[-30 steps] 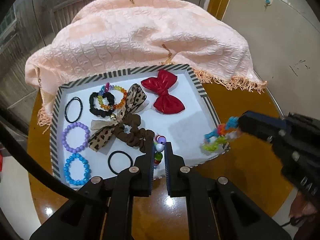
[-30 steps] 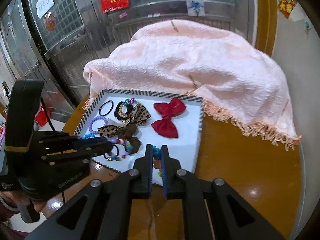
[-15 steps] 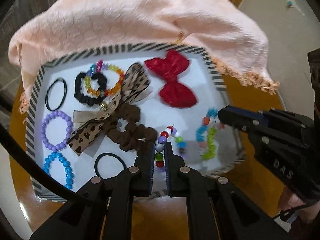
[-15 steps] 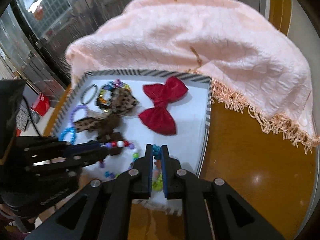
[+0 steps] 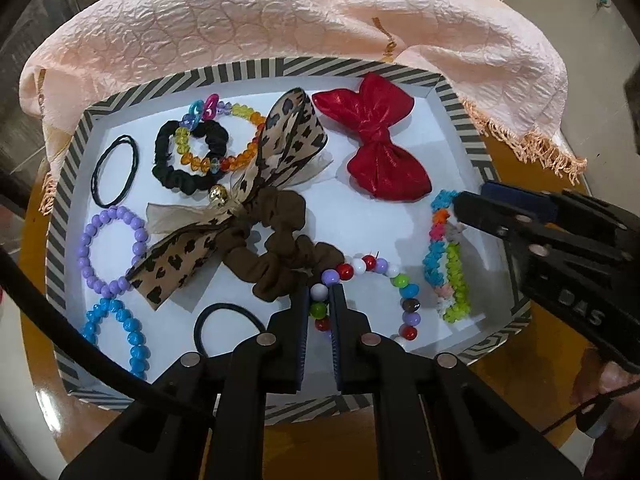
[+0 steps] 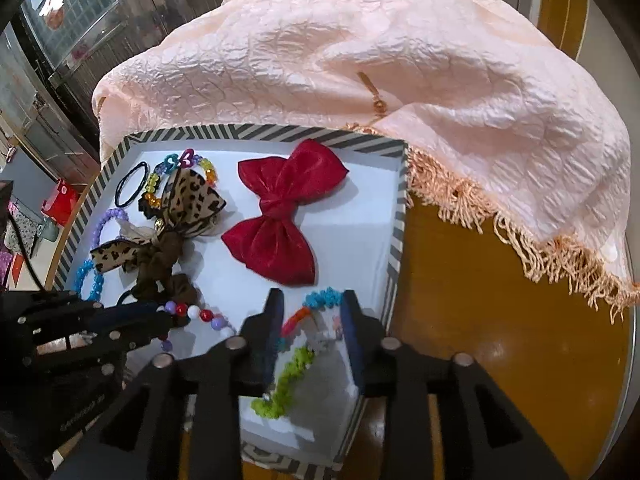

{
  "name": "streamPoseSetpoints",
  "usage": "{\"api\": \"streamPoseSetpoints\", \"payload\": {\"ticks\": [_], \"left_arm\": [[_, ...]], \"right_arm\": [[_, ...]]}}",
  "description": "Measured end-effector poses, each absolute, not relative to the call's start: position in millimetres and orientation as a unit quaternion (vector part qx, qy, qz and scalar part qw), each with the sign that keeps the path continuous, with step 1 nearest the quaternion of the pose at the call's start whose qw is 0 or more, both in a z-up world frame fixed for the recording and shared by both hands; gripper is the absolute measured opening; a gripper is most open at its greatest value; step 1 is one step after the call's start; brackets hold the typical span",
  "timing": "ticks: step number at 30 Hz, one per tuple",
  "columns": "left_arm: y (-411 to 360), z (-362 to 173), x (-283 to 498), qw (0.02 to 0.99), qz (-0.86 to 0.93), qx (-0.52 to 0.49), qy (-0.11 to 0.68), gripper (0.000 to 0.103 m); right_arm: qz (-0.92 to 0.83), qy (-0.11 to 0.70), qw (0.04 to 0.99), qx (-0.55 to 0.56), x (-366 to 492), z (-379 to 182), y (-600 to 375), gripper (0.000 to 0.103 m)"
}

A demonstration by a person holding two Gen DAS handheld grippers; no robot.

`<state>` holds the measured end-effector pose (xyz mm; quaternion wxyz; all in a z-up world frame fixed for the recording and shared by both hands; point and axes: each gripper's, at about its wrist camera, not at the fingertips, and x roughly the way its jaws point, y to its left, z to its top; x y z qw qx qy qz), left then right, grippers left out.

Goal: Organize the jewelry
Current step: 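Open both tools and lift them away from the tray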

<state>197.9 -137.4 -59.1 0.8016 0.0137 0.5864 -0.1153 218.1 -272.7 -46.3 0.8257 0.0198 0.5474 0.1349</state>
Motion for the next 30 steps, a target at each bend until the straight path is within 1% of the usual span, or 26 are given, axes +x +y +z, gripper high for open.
{"api": "streamPoseSetpoints", "payload": {"ticks": [2,4,6,10,18,20,22,30], "left_arm": [[-136.7,-58.6,195.5,0.799,-0.113,0.016,0.590,0.015],[-135.9,-56.1,189.7,0.802,-0.112,0.023,0.586,0.015],[-133.2,-52.2,181.8,0.809,-0.104,0.035,0.577,0.015],[-125.3,-44.0,171.9,0.815,-0.100,0.031,0.570,0.015],[-107.0,-22.1,144.2,0.830,-0.087,0.025,0.550,0.015],[-101.3,-15.5,136.7,0.836,-0.082,0.025,0.542,0.015],[-97.2,-10.2,130.3,0.841,-0.077,0.029,0.534,0.015],[-72.8,15.8,102.9,0.867,-0.052,0.043,0.494,0.015]], "right_arm": [[0.133,0.544,0.828,0.030,210.0,-40.9,-275.7,0.036],[0.130,0.540,0.830,0.042,201.9,-36.0,-278.5,0.039],[0.127,0.533,0.835,0.052,191.1,-30.0,-280.2,0.040],[0.123,0.522,0.841,0.074,171.1,-21.2,-278.7,0.047],[0.122,0.514,0.846,0.076,138.3,-10.5,-264.9,0.049],[0.120,0.506,0.850,0.078,132.1,-4.5,-261.1,0.055],[0.120,0.500,0.854,0.079,128.3,0.2,-257.2,0.057],[0.133,0.479,0.864,0.077,112.0,19.2,-230.5,0.060]]}}
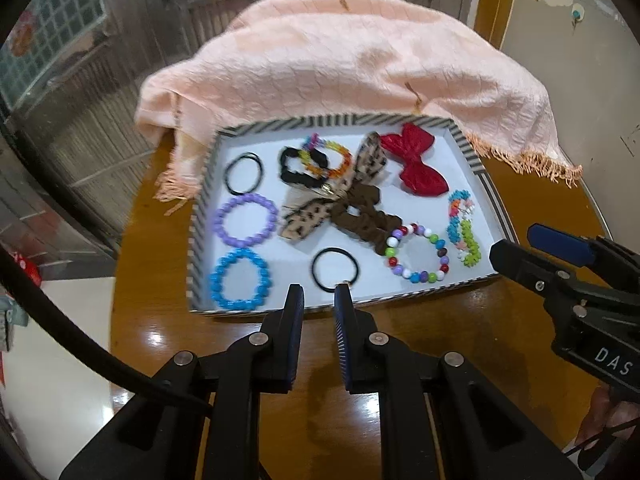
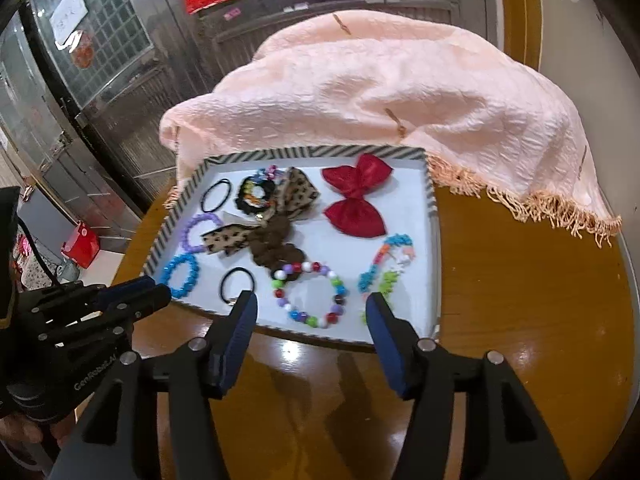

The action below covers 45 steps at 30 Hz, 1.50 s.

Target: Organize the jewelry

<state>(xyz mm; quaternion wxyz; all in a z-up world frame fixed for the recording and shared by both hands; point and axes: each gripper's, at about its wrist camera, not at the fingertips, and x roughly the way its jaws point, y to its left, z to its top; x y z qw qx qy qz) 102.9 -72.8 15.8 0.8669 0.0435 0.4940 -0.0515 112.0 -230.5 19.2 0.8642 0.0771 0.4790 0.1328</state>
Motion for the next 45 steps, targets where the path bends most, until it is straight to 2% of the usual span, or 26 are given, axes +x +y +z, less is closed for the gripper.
{"api": "streamPoseSetpoints", "payload": {"ticks": [15,45], "left_arm": [[-31.4,46.6,70.5,0.892,-0.022,0.026,0.450,0.015],[-11.8,55.4,55.6,0.901,-0.019,0.015,0.434,0.015]], "right_arm": [[0.142,0.457,0.876,0.056,88.4,44.8,-191.0,0.065],[0.133,0.447,0.883,0.053,78.9,50.4,-172.4,0.068]]}}
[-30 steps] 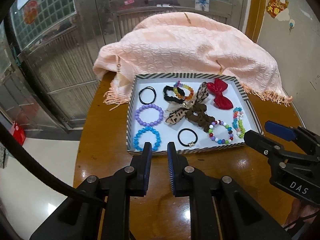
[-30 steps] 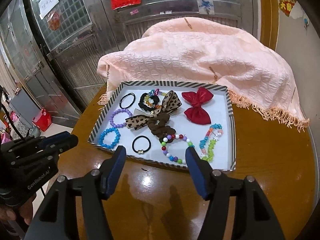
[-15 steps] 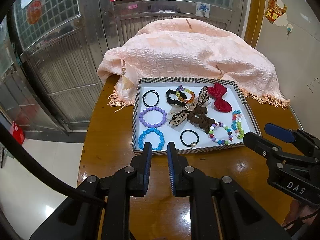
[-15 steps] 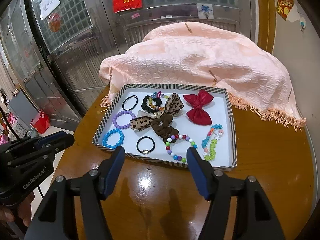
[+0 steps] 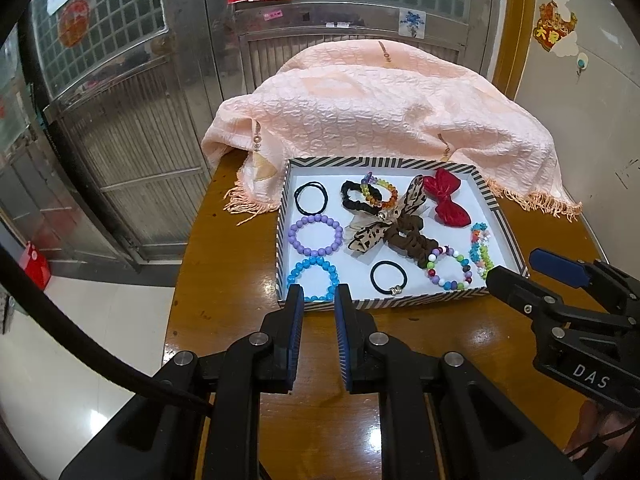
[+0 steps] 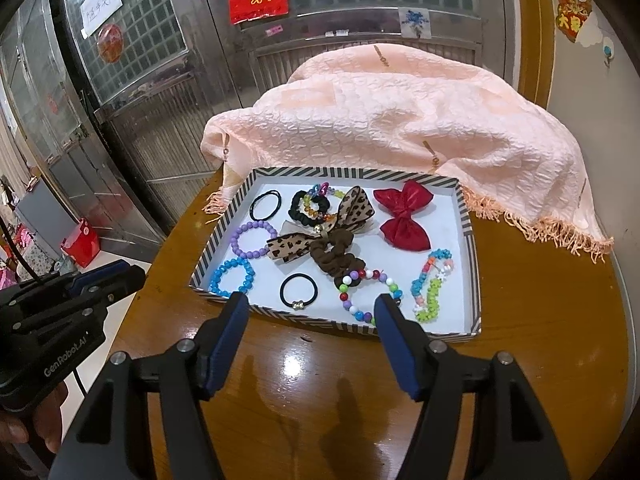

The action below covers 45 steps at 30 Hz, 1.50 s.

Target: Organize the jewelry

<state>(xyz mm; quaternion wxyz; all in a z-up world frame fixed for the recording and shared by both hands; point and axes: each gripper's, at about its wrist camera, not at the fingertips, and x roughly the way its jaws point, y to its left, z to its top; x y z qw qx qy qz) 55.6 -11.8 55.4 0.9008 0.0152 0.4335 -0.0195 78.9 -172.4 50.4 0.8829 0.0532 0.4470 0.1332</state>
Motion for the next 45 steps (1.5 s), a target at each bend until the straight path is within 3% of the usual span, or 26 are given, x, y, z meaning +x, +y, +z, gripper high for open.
{"api": "streamPoseSetpoints", "payload": {"ticks": [45], "left_arm": [[-8.8,51.0,60.4,0.895,-0.024,0.007,0.445,0.015]], "right_arm": [[0.145,0.459,0.875,0.048,87.6,44.6,-162.4,0.069]]}}
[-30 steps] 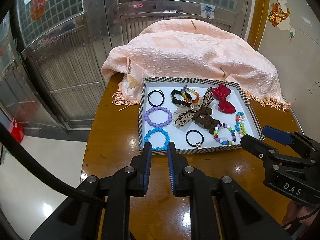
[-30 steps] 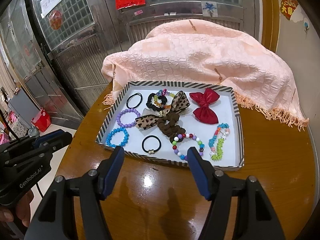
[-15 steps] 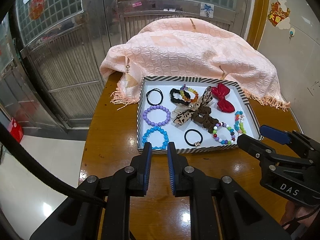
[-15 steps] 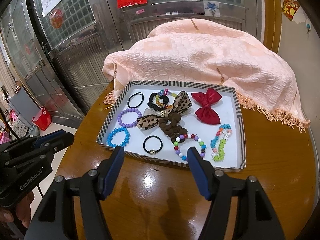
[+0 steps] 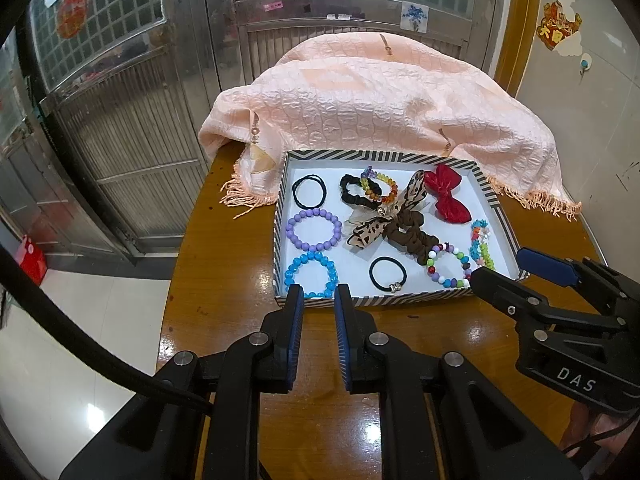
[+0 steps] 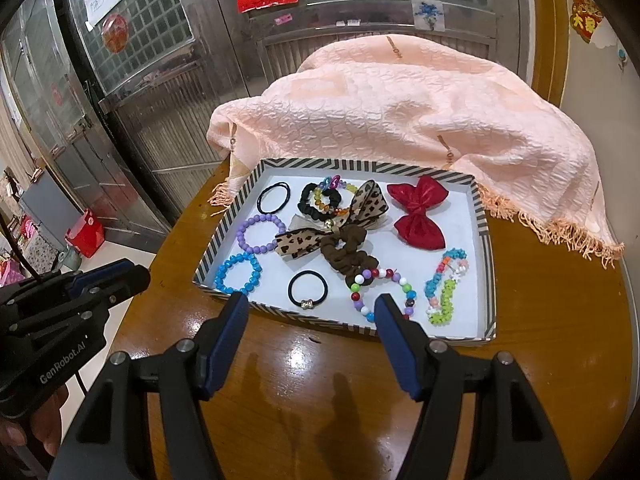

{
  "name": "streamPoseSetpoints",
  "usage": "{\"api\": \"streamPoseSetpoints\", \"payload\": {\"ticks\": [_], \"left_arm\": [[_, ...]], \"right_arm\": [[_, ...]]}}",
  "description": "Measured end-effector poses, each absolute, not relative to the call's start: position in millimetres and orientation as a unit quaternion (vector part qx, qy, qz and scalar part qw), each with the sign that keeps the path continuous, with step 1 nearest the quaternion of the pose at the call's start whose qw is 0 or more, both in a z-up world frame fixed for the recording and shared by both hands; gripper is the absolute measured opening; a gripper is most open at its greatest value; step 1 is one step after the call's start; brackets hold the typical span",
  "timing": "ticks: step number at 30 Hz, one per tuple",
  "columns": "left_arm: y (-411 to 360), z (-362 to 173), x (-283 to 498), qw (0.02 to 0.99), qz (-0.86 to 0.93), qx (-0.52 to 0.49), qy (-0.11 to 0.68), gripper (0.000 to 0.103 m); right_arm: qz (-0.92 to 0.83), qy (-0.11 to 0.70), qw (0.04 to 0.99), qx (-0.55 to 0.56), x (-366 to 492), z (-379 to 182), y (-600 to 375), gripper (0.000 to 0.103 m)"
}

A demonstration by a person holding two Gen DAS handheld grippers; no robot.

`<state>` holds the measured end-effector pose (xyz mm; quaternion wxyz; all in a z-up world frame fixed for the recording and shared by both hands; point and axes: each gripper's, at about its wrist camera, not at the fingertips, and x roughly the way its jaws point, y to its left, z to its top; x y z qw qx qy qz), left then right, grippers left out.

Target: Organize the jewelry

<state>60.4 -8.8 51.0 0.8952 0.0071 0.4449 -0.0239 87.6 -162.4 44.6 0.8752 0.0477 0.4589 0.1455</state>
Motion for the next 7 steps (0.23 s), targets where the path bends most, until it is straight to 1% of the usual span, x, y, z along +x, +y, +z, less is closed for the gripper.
{"api": "streamPoseSetpoints", "payload": {"ticks": [7], "left_arm": [[-10.4,48.0,62.2,0.895,-0.027,0.008,0.446,0.015]], "right_arm": [[0.146,0.464,0.872,0.052,88.4,38.9,-166.5,0.069]]}}
